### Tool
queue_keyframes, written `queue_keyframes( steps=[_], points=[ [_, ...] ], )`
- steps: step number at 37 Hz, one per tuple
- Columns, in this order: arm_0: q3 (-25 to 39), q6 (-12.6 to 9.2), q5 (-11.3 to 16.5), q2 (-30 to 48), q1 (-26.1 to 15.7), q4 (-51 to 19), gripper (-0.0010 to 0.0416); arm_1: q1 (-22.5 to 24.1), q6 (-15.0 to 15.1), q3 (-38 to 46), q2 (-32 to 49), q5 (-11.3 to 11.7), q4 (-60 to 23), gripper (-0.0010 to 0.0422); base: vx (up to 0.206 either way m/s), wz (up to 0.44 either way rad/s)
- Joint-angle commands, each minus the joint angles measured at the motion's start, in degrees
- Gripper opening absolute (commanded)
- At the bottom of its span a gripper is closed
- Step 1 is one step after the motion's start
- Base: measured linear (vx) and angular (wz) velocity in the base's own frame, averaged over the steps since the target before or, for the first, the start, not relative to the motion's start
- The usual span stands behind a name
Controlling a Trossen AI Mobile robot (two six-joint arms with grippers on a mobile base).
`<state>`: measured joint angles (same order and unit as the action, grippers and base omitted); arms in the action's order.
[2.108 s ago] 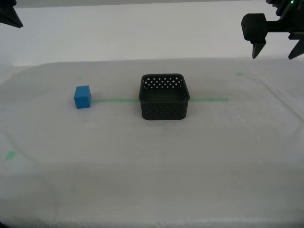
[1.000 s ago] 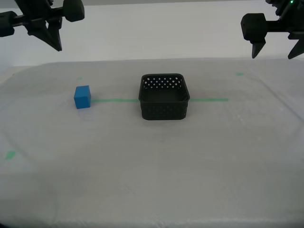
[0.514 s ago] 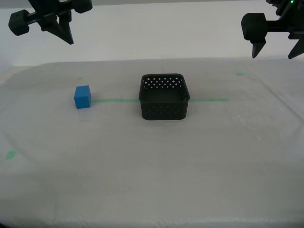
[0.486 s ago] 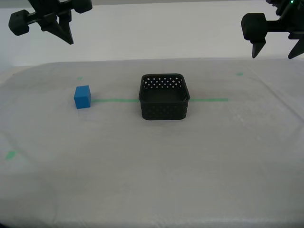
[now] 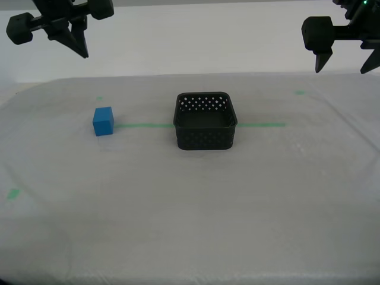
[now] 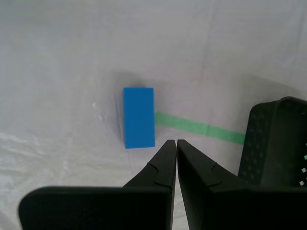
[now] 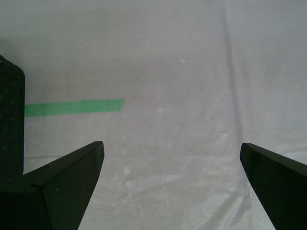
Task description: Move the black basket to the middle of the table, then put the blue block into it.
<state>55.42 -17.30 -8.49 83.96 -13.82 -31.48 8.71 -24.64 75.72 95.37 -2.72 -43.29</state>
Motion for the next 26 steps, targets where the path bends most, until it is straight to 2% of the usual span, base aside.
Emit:
queue_keyframes(
  steps=[1, 4, 14, 19, 26],
  points=[
    [0.0, -0.1, -0.2, 0.0, 0.0, 0.1, 0.0398, 0.0, 0.7, 0.0, 0.0, 2.6, -1.2, 0.0000, 0.000, 0.000],
    [0.0, -0.1, -0.2, 0.0, 0.0, 0.1, 0.0399, 0.0, 1.1, 0.0, 0.0, 3.9, -1.2, 0.0000, 0.000, 0.000],
    [0.0, -0.1, -0.2, 0.0, 0.0, 0.1, 0.0399, 0.2, 0.1, -0.2, 1.5, 3.6, -1.7, 0.0010, 0.000, 0.000],
    [0.0, 0.0, -0.2, 0.0, 0.0, 0.1, 0.0398, 0.4, -0.4, -0.3, 4.8, 3.4, -1.7, 0.0054, 0.000, 0.000],
    [0.0, 0.0, -0.2, 0.0, 0.0, 0.2, 0.0399, 0.4, -0.4, -0.3, 9.0, 1.1, -1.1, 0.0133, 0.000, 0.000]
  ],
)
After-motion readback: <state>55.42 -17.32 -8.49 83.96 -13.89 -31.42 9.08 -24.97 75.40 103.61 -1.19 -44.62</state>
